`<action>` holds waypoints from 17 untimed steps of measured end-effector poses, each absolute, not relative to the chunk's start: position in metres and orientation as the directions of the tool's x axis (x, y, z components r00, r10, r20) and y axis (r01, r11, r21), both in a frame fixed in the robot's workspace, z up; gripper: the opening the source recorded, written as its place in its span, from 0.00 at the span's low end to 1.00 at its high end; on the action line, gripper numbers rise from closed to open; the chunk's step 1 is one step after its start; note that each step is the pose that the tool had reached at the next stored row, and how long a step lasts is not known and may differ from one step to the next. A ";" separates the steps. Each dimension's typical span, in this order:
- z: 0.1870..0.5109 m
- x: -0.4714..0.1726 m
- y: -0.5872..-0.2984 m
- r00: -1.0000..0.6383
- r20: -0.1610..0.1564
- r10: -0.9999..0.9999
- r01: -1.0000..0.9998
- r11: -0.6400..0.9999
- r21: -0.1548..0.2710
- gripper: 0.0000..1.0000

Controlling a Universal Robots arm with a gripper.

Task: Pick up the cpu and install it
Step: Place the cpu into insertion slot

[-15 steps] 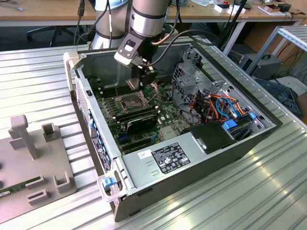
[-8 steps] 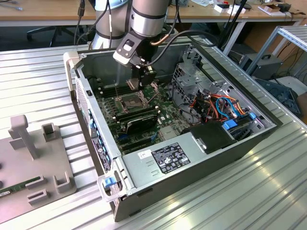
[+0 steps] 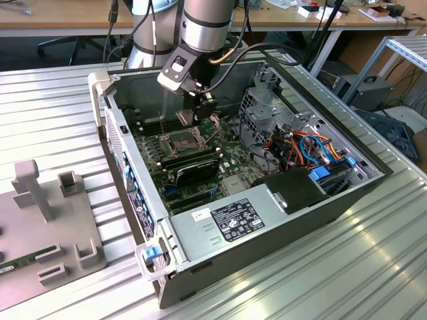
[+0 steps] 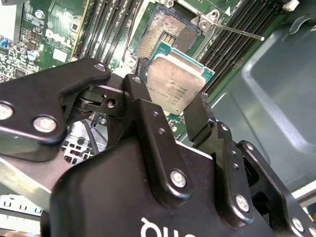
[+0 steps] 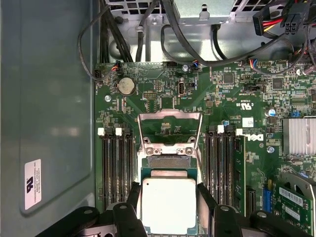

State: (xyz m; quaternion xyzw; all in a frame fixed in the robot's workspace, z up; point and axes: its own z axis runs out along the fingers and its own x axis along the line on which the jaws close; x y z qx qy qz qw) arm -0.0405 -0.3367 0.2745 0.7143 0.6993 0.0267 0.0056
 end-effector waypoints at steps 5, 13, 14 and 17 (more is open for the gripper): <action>0.274 -0.041 -0.337 0.021 0.031 0.999 0.999 -0.022 0.045 0.54; 0.273 -0.041 -0.337 0.021 0.030 0.999 0.999 -0.022 0.045 0.54; 0.273 -0.041 -0.337 0.021 0.030 0.999 0.999 -0.022 0.045 0.54; 0.273 -0.041 -0.337 0.021 0.030 0.999 0.999 -0.022 0.045 0.54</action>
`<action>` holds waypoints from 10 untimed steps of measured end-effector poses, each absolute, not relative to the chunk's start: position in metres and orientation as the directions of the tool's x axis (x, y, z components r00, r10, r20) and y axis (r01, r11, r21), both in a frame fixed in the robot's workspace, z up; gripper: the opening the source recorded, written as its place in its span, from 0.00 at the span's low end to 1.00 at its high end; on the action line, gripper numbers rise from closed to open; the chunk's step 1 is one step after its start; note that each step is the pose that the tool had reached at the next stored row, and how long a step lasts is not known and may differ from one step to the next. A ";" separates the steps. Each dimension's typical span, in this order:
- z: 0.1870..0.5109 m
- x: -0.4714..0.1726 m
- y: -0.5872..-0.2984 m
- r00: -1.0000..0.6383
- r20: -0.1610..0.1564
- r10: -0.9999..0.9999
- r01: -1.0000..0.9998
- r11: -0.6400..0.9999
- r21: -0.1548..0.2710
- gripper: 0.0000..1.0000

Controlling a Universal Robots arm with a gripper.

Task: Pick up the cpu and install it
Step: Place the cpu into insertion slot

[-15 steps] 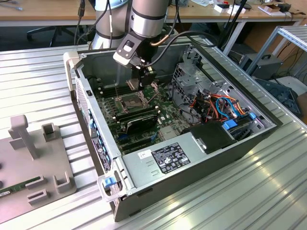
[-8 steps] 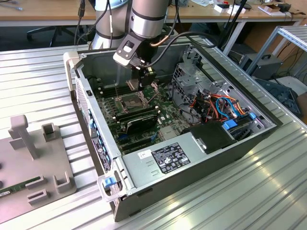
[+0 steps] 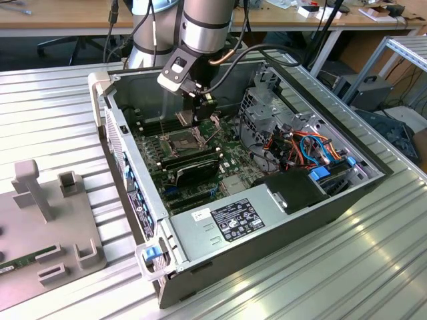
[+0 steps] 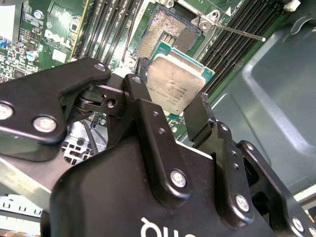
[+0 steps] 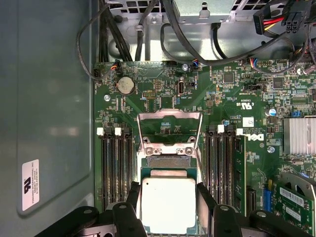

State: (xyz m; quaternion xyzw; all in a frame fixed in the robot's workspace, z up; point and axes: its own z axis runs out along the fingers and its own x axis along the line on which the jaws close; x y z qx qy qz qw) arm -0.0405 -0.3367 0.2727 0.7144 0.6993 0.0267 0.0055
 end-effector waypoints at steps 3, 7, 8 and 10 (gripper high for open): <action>0.273 -0.041 -0.337 0.021 0.030 0.999 0.999 -0.022 0.045 0.54; 0.273 -0.041 -0.337 0.021 0.030 0.999 0.999 -0.022 0.045 0.54; 0.272 -0.041 -0.337 0.021 0.031 0.999 0.999 -0.022 0.045 0.54; 0.270 -0.041 -0.337 0.021 0.030 0.999 0.999 -0.022 0.045 0.54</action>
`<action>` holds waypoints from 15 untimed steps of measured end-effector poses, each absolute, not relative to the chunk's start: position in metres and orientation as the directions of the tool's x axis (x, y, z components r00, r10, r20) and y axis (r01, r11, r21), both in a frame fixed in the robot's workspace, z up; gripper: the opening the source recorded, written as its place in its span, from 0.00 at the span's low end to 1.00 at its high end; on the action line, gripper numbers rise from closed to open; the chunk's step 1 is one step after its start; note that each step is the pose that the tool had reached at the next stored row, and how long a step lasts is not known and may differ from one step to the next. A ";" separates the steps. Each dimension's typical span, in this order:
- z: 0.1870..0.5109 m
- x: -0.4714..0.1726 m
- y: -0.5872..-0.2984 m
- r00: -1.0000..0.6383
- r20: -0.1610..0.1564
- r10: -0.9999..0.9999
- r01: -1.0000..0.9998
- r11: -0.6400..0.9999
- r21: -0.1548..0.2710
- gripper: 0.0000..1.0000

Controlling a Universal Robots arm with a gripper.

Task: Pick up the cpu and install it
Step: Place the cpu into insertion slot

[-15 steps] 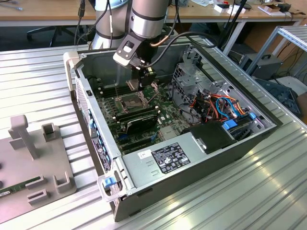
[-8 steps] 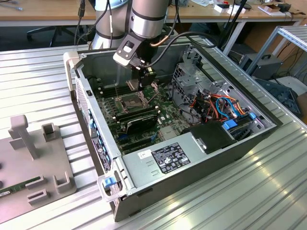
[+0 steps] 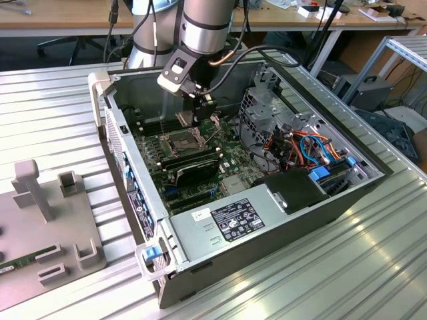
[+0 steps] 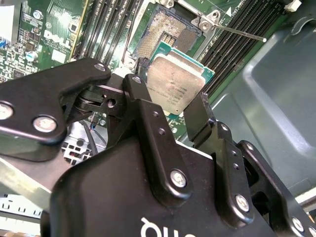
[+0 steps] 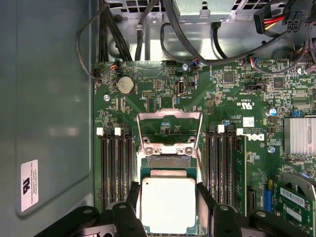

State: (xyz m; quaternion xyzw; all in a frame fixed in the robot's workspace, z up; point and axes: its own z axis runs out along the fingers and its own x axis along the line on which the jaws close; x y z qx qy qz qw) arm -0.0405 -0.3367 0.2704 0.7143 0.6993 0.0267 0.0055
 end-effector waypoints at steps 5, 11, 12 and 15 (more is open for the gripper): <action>0.263 -0.041 -0.337 0.021 0.030 0.999 0.999 -0.022 0.045 0.54; 0.260 -0.041 -0.337 0.021 0.030 0.999 0.999 -0.022 0.045 0.54; 0.260 -0.041 -0.337 0.021 0.030 0.999 0.999 -0.022 0.045 0.54; 0.253 -0.046 -0.337 0.021 0.030 0.999 0.999 -0.022 0.046 0.54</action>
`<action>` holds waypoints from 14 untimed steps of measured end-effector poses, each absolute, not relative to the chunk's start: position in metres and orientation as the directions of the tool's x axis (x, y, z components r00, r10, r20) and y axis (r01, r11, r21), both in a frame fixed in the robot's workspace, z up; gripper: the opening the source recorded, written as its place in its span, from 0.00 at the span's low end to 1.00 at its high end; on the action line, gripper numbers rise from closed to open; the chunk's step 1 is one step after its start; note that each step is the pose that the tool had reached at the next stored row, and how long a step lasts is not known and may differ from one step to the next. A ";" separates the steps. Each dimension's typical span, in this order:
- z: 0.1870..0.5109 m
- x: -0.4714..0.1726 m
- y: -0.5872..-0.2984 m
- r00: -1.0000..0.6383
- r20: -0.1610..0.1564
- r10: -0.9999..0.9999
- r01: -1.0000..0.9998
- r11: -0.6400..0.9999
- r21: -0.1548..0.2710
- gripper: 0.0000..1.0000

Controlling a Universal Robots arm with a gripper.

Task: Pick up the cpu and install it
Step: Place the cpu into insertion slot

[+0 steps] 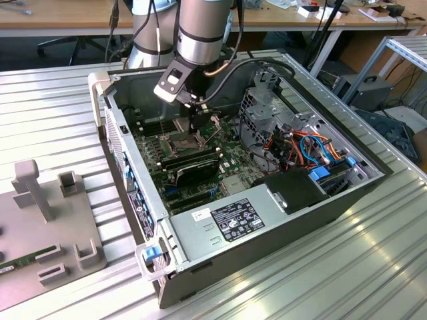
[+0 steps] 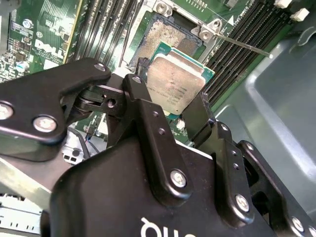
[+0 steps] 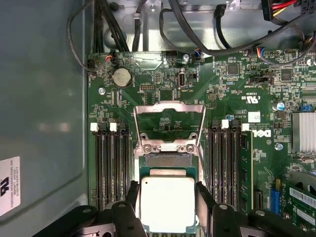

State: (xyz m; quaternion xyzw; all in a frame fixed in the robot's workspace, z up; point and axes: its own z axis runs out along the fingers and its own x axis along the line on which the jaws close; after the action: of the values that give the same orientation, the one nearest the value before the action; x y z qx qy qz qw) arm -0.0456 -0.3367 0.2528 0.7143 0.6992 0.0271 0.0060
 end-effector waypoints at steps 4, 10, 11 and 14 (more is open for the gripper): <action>0.244 -0.046 -0.337 0.018 0.031 0.999 0.999 -0.019 0.047 0.54; 0.238 -0.046 -0.338 -0.006 0.031 1.000 0.999 0.004 0.047 0.54; 0.237 -0.046 -0.338 -0.008 0.031 0.999 0.999 0.006 0.047 0.54; 0.233 -0.046 -0.339 -0.013 0.031 0.999 0.999 0.012 0.048 0.54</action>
State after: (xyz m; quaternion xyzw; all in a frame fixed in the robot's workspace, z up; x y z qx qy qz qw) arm -0.0459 -0.3390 0.2334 0.7023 0.7113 0.0279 0.0056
